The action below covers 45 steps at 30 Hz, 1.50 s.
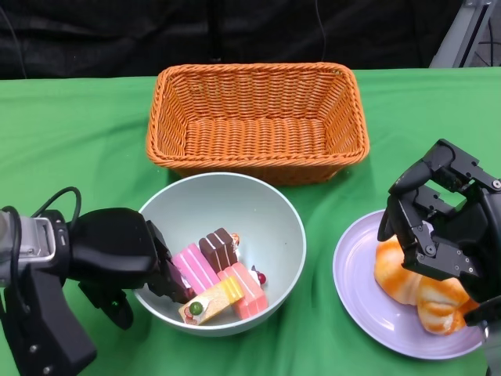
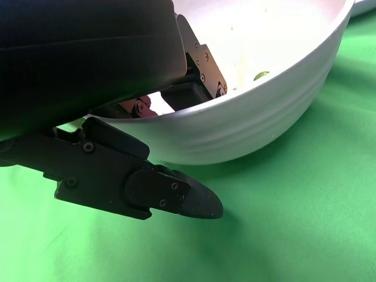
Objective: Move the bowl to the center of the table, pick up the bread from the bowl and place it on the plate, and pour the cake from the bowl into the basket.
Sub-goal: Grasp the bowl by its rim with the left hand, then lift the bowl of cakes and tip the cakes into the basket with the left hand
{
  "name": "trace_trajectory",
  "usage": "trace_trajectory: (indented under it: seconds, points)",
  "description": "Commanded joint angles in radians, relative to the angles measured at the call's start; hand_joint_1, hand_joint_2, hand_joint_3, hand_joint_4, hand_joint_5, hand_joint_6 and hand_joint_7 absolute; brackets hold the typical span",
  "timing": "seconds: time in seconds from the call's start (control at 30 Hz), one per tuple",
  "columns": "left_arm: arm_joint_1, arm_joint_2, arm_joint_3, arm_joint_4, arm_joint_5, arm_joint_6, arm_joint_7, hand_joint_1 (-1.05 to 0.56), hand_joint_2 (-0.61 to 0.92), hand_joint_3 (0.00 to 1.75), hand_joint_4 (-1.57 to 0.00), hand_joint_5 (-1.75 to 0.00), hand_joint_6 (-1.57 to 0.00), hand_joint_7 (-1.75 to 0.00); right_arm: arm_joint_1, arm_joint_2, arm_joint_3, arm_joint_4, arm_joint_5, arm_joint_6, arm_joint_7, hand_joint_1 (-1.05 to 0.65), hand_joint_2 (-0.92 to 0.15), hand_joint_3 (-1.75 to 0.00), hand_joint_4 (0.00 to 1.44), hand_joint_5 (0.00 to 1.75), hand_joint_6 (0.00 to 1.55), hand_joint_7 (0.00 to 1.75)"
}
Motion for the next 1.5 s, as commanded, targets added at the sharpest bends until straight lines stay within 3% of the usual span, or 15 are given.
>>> trace_trajectory:
  seconds: [0.03,0.2,0.47,0.6,0.63,0.67,0.73,0.83,0.87,0.93,0.97,1.03,1.27,1.5]
  points:
    - [0.021,0.01,0.02,-0.017,-0.019,0.008,-0.051,-0.67,0.92,0.15,-0.52,0.0,-0.52,0.0,0.005,0.001,-0.006,-0.003,0.013,-0.011,0.0,-0.17,-0.54,-1.08,0.71,1.72,0.61,1.45]
    - [0.029,0.014,0.037,-0.03,-0.033,0.014,-0.1,-0.65,0.92,0.16,-0.51,0.0,-0.53,-0.01,0.004,-0.001,-0.008,-0.001,0.008,-0.012,0.0,-0.18,-0.54,-1.08,0.71,1.72,0.62,1.45]
    - [0.046,0.008,0.058,-0.025,-0.033,0.006,-0.051,-0.43,0.92,0.3,-0.91,-0.09,-0.84,-0.06,0.006,-0.001,-0.012,-0.003,0.009,-0.01,-0.004,-0.17,-0.55,-1.08,0.7,1.73,0.61,1.45]
    - [0.05,0.008,0.062,-0.034,-0.028,0.026,-0.038,-0.33,0.92,0.13,-1.07,-0.14,-0.98,-0.07,0.005,-0.002,-0.01,-0.003,0.001,-0.012,-0.006,-0.18,-0.54,-1.07,0.7,1.73,0.61,1.45]
    - [0.051,0.008,0.062,-0.035,-0.028,0.03,-0.035,-0.33,0.92,0.07,-1.1,-0.23,-1.04,-0.06,0.005,-0.001,-0.009,-0.003,0.0,-0.013,-0.007,-0.18,-0.54,-1.07,0.7,1.74,0.61,1.45]
    - [0.057,0.007,0.061,-0.033,-0.024,0.035,-0.016,-0.32,0.92,0.05,-1.04,-0.44,-1.09,-0.04,0.007,0.0,-0.008,-0.003,0.0,-0.016,-0.005,-0.18,-0.54,-1.07,0.7,1.74,0.61,1.45]
    - [0.064,0.004,0.057,-0.028,-0.016,0.041,0.025,-0.3,0.91,0.01,-0.81,-1.14,-1.18,-0.04,0.009,0.001,-0.008,-0.002,0.001,-0.02,-0.004,-0.17,-0.54,-1.07,0.7,1.74,0.61,1.45]
    - [0.082,-0.002,0.048,-0.017,0.007,0.053,0.163,-0.26,0.89,0.0,-0.72,-1.47,-1.25,-0.06,0.014,0.003,-0.006,-0.005,0.002,-0.025,-0.004,-0.16,-0.54,-1.08,0.7,1.74,0.61,1.46]
    - [0.089,-0.007,0.045,-0.01,0.016,0.063,0.221,-0.24,0.9,0.0,-0.67,-1.63,-1.25,-0.15,0.016,0.004,-0.006,-0.006,0.0,-0.028,-0.005,-0.16,-0.55,-1.08,0.7,1.73,0.61,1.45]
    - [0.093,-0.015,0.038,0.009,0.028,0.073,0.299,-0.21,0.91,0.02,-0.65,-1.72,-0.88,-0.95,0.018,0.004,-0.006,-0.006,-0.001,-0.032,-0.005,-0.15,-0.55,-1.09,0.7,1.73,0.6,1.45]
    - [0.093,-0.019,0.034,0.018,0.034,0.074,0.324,-0.2,0.92,0.03,-0.65,-1.73,-0.75,-1.21,0.019,0.003,-0.005,-0.006,-0.002,-0.034,-0.004,-0.16,-0.55,-1.09,0.7,1.73,0.6,1.45]
    - [0.098,-0.029,0.035,0.037,0.035,0.082,0.385,-0.21,0.92,0.05,-0.65,-1.74,-0.67,-1.39,0.021,0.003,-0.005,-0.005,-0.002,-0.038,-0.004,-0.16,-0.55,-1.08,0.7,1.73,0.6,1.45]
    - [0.097,-0.034,0.017,0.057,0.052,0.068,0.519,-0.23,0.92,0.09,-0.67,-1.75,-0.59,-1.58,0.022,0.003,-0.007,0.001,-0.002,-0.046,-0.002,-0.17,-0.55,-1.06,0.7,1.72,0.6,1.44]
    - [0.099,0.009,0.013,0.028,0.05,0.009,0.555,-0.2,0.92,0.1,-0.65,-1.75,-0.49,-1.73,0.016,-0.001,-0.008,0.01,0.0,-0.048,-0.001,-0.17,-0.56,-1.04,0.7,1.72,0.6,1.43]
